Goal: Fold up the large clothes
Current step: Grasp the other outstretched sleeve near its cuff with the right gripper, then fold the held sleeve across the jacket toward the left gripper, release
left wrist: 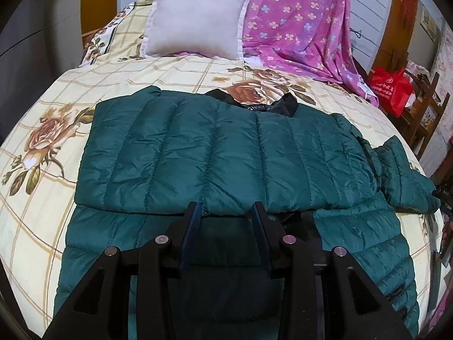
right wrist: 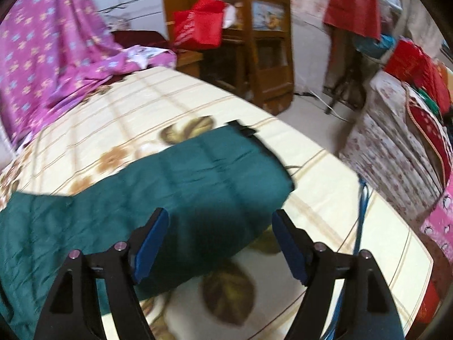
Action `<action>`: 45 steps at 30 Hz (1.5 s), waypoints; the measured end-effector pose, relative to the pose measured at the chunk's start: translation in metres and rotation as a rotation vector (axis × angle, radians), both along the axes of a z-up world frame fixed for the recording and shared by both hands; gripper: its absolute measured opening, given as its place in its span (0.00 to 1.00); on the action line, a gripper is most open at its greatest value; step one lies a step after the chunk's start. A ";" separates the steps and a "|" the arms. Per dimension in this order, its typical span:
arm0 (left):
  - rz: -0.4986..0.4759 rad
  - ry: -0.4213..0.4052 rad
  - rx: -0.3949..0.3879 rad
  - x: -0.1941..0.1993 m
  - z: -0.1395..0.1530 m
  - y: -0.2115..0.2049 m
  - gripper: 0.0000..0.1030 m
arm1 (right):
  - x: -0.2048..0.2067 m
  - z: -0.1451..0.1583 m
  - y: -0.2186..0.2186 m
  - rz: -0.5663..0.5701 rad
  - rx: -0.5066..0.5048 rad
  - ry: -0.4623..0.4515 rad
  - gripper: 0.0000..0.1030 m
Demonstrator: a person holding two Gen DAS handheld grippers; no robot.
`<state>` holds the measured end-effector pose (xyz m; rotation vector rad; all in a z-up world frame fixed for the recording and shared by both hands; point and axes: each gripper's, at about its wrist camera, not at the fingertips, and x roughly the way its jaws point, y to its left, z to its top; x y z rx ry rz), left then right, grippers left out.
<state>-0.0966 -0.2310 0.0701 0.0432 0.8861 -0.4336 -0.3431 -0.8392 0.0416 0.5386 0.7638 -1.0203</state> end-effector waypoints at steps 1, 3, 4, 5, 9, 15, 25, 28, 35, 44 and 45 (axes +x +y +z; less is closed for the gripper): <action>0.001 0.001 -0.001 0.001 0.000 0.000 0.18 | -0.001 -0.002 -0.005 -0.006 0.006 -0.002 0.82; 0.006 0.003 0.001 0.002 -0.001 0.001 0.18 | -0.004 -0.008 -0.020 -0.033 0.024 -0.016 0.82; 0.008 0.003 0.000 0.003 -0.002 0.002 0.18 | -0.005 -0.010 -0.026 -0.044 0.029 -0.025 0.82; 0.010 0.004 0.000 0.003 -0.002 0.002 0.18 | -0.008 -0.012 -0.029 -0.050 0.031 -0.033 0.82; 0.013 0.000 0.009 0.005 -0.003 0.002 0.18 | -0.006 -0.022 -0.044 -0.060 0.053 -0.050 0.82; 0.019 -0.009 0.021 0.008 -0.005 0.004 0.18 | -0.003 -0.029 -0.051 -0.047 0.072 -0.073 0.75; 0.047 -0.023 0.002 0.008 0.007 0.014 0.18 | -0.002 0.015 -0.024 0.117 0.034 -0.157 0.16; 0.064 -0.030 0.000 0.008 0.012 0.019 0.18 | -0.004 0.046 -0.001 0.195 0.026 -0.243 0.16; 0.093 -0.026 -0.013 0.012 0.020 0.033 0.18 | 0.035 0.122 0.084 0.451 -0.018 -0.339 0.14; 0.119 -0.027 -0.026 0.015 0.028 0.053 0.18 | 0.128 0.163 0.226 0.779 0.044 -0.357 0.14; 0.122 -0.025 -0.025 0.016 0.028 0.056 0.18 | 0.140 0.162 0.241 0.812 0.065 -0.356 0.14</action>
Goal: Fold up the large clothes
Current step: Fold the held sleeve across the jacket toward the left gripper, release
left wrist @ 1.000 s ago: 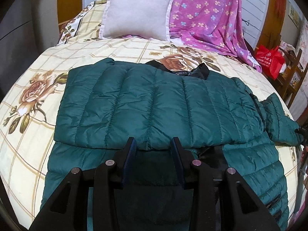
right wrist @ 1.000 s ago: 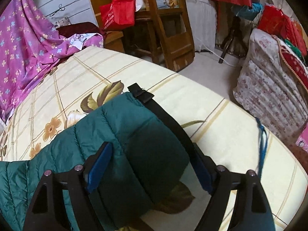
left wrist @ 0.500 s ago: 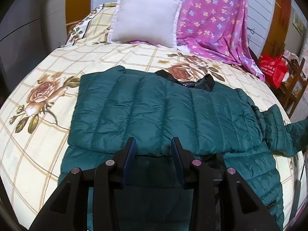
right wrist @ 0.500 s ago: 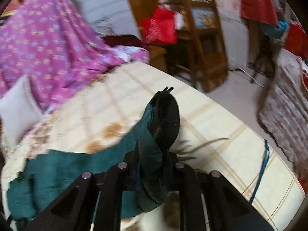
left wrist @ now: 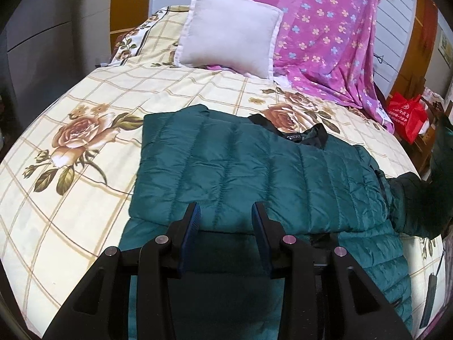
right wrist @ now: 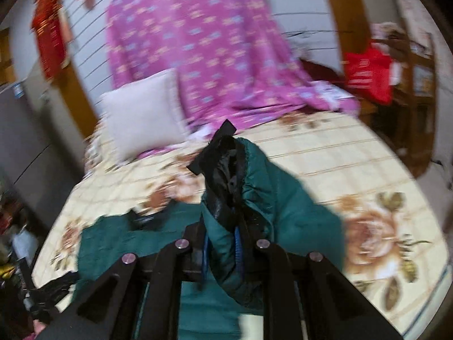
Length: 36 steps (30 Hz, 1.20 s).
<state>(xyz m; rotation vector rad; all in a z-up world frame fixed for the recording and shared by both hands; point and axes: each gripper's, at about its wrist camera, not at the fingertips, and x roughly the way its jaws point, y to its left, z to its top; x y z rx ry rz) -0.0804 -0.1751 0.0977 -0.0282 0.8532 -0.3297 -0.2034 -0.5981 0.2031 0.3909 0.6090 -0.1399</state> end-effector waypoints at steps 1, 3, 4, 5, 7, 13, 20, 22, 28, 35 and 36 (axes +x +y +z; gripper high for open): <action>0.003 0.002 -0.002 0.001 0.000 0.003 0.18 | 0.010 -0.002 0.017 0.032 0.005 0.008 0.14; 0.013 0.004 -0.011 0.003 0.001 0.009 0.18 | 0.033 -0.009 0.052 0.097 0.000 0.030 0.14; 0.019 0.004 -0.015 0.004 0.002 0.012 0.18 | 0.042 -0.013 0.064 0.121 0.001 0.039 0.14; 0.028 0.002 -0.022 0.005 0.003 0.017 0.18 | 0.050 -0.019 0.080 0.151 0.006 0.050 0.14; 0.049 -0.001 -0.038 0.009 0.005 0.027 0.18 | 0.072 -0.032 0.111 0.207 0.015 0.076 0.14; 0.084 0.017 -0.072 0.018 0.003 0.043 0.18 | 0.116 -0.077 0.181 0.327 0.058 0.136 0.14; 0.088 0.031 -0.098 0.024 0.000 0.047 0.18 | 0.137 -0.121 0.221 0.429 0.101 0.211 0.29; 0.084 0.038 -0.118 0.025 -0.001 0.047 0.18 | 0.137 -0.123 0.220 0.450 0.156 0.213 0.57; 0.065 0.052 -0.169 0.023 -0.003 0.042 0.18 | 0.113 -0.093 0.209 0.445 0.129 0.149 0.68; -0.010 0.111 -0.268 0.017 -0.008 0.019 0.28 | 0.070 -0.069 0.168 0.362 0.048 0.140 0.70; -0.022 0.118 -0.279 0.016 -0.008 0.013 0.29 | 0.062 -0.067 0.160 0.346 0.047 0.139 0.70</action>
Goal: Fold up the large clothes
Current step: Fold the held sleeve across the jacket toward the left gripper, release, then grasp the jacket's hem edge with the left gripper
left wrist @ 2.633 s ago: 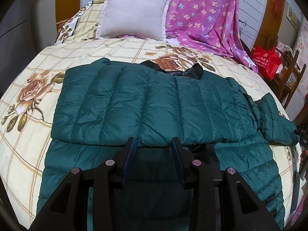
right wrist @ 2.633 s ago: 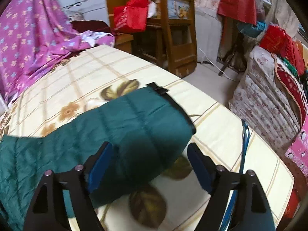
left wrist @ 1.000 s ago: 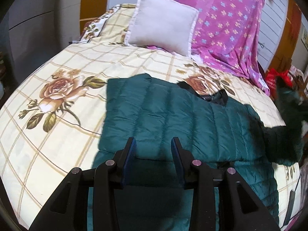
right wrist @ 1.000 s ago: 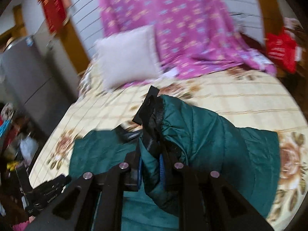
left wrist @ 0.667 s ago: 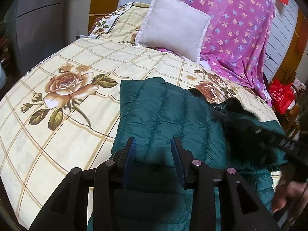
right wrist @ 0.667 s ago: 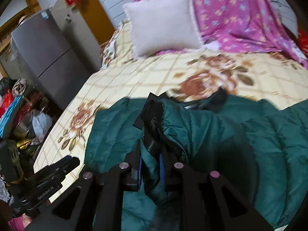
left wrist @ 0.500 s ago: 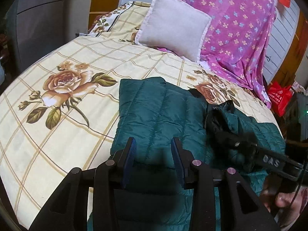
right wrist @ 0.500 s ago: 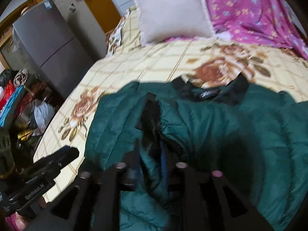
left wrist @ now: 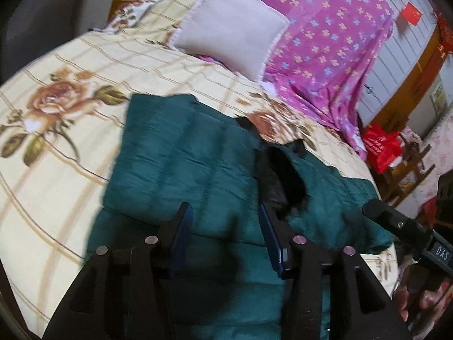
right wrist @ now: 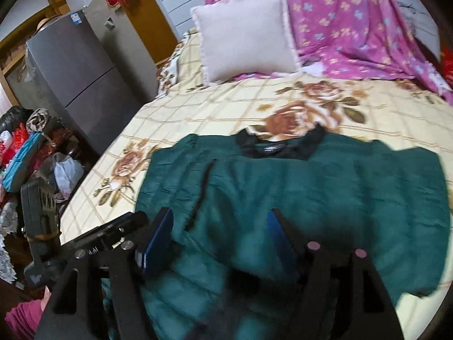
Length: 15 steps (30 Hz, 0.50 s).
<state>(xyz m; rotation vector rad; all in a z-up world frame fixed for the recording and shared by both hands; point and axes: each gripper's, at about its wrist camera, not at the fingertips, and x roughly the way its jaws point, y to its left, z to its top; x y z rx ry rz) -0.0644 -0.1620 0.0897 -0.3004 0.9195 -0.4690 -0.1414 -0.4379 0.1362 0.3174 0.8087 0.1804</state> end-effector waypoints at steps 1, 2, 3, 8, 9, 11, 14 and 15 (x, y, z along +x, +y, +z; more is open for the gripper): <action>-0.008 0.002 -0.008 -0.001 0.000 -0.006 0.29 | -0.006 0.002 -0.006 -0.012 0.001 0.000 0.70; -0.013 0.001 -0.010 -0.001 0.001 -0.010 0.30 | -0.014 0.003 -0.015 -0.027 0.005 -0.001 0.71; -0.021 -0.001 -0.009 -0.002 0.001 -0.017 0.30 | -0.022 0.005 -0.022 -0.039 0.008 -0.002 0.71; -0.040 -0.031 0.014 -0.007 0.009 -0.041 0.30 | -0.050 0.010 -0.045 -0.059 -0.047 -0.007 0.73; -0.043 -0.031 0.017 -0.008 0.009 -0.043 0.30 | -0.053 0.011 -0.048 -0.059 -0.062 -0.008 0.74; -0.044 -0.025 0.019 -0.008 0.007 -0.051 0.30 | -0.061 0.011 -0.054 -0.065 -0.077 -0.013 0.74; -0.040 -0.007 0.028 -0.005 0.002 -0.060 0.30 | -0.068 0.011 -0.064 -0.087 -0.059 -0.019 0.75; -0.038 -0.001 0.034 -0.005 0.000 -0.063 0.30 | -0.070 0.011 -0.069 -0.096 -0.047 -0.022 0.75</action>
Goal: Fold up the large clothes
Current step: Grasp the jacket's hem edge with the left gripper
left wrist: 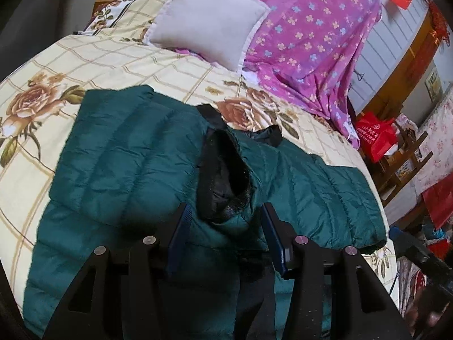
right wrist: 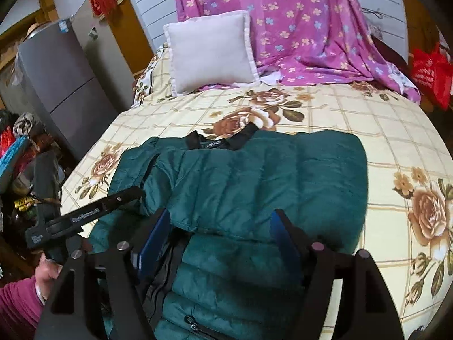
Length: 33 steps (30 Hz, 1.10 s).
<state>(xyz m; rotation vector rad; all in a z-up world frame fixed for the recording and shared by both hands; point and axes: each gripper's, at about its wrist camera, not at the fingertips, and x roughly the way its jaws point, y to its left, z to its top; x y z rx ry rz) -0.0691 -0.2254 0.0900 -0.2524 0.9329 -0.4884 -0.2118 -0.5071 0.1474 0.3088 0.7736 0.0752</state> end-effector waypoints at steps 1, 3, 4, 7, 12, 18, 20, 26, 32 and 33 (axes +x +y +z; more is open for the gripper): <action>0.003 0.008 0.006 0.002 -0.002 -0.003 0.30 | -0.001 0.000 -0.002 -0.004 0.005 -0.003 0.75; 0.014 0.016 0.015 0.003 -0.006 -0.007 0.30 | -0.004 0.000 -0.008 -0.013 0.007 -0.010 0.75; 0.020 0.016 0.022 0.004 -0.007 -0.009 0.30 | -0.005 -0.001 -0.009 -0.015 0.007 -0.010 0.75; 0.026 0.016 0.048 0.005 -0.011 -0.015 0.30 | -0.008 -0.005 -0.016 -0.030 0.014 -0.004 0.75; 0.030 0.026 0.060 0.008 -0.017 -0.020 0.30 | -0.013 -0.011 -0.029 -0.066 0.036 0.005 0.75; -0.024 -0.059 0.063 0.005 -0.006 -0.023 0.00 | -0.016 -0.015 -0.042 -0.118 0.042 0.005 0.75; -0.024 -0.088 0.033 0.004 0.006 -0.015 0.00 | -0.015 -0.015 -0.046 -0.131 0.058 0.002 0.75; 0.034 -0.197 0.058 0.016 0.043 0.024 0.00 | 0.001 -0.020 -0.049 -0.173 0.106 -0.004 0.75; 0.105 -0.213 0.153 0.032 0.033 0.066 0.00 | 0.048 -0.038 -0.034 -0.153 0.109 0.031 0.75; 0.110 -0.197 0.159 0.034 0.027 0.070 0.00 | 0.057 -0.042 -0.029 -0.141 0.095 0.045 0.75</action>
